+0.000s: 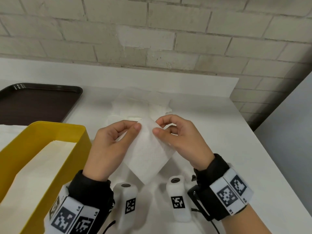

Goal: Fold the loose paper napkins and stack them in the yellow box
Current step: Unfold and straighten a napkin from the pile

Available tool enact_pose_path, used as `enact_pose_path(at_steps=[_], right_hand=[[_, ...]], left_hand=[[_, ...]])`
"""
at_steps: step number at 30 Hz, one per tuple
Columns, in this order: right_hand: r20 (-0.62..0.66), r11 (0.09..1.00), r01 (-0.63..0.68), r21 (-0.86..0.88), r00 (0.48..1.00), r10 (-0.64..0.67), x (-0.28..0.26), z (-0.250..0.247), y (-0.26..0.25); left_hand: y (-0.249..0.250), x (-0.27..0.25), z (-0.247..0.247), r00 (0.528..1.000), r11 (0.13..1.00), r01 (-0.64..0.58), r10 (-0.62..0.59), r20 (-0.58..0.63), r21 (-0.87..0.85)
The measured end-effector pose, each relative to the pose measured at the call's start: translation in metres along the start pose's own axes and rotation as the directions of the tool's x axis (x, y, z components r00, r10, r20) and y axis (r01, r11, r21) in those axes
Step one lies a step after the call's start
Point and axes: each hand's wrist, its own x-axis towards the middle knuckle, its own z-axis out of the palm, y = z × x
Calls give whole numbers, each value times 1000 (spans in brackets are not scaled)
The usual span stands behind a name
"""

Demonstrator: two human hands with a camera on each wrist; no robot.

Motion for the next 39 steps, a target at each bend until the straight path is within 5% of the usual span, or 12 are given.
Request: enact_pose_path(at_steps=[7, 15, 22, 29, 31, 36, 39], right_hand=[[-42, 985, 126, -121, 990, -132, 0, 0, 6], [13, 961, 188, -201, 982, -189, -5, -11, -3], [-22, 968, 164, -190, 985, -171, 8, -5, -14], [253, 905, 100, -414, 967, 9, 56, -4, -9], [269, 846, 82, -527, 960, 74, 86, -7, -2], [303, 503, 197, -842, 943, 138, 164, 11, 50], [338, 465, 224, -857, 925, 176, 184, 30, 76]], left_hand=[[-3, -1, 3, 998, 994, 61, -61, 3, -94], [-12, 0, -1, 999, 1000, 30, -29, 26, -4], [-10, -5, 3, 980, 936, 176, -137, 142, -307], [-20, -8, 1, 972, 955, 218, -231, -45, -201], [-16, -10, -3, 976, 970, 168, -190, -111, -177], [-8, -18, -6, 966, 975, 156, -183, -180, -155], [-17, -15, -14, 962, 951, 200, -236, -139, -234]])
